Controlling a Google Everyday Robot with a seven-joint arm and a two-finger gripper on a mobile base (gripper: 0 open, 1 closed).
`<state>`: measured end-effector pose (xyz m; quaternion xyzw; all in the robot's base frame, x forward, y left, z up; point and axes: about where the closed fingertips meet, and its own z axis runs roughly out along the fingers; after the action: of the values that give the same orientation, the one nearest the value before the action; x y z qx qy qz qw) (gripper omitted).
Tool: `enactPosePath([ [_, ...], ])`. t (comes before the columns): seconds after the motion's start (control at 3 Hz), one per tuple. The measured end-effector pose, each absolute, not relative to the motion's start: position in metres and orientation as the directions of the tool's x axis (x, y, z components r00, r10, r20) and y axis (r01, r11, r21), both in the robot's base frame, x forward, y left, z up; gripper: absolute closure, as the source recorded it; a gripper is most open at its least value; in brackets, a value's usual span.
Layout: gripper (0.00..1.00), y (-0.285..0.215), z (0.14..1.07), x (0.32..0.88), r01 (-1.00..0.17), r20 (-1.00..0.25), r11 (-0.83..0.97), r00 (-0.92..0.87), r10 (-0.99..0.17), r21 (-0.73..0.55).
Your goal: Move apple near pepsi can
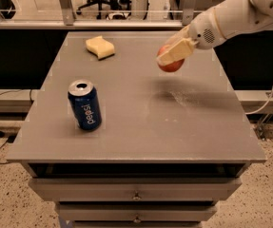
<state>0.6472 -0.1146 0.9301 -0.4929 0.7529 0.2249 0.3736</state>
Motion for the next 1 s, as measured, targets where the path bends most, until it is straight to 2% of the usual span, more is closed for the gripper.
enactPosePath([
  [1.0, 1.0, -0.005, 0.914, 0.552, -0.986, -0.864, 0.167, -0.078, -0.498, -0.007],
])
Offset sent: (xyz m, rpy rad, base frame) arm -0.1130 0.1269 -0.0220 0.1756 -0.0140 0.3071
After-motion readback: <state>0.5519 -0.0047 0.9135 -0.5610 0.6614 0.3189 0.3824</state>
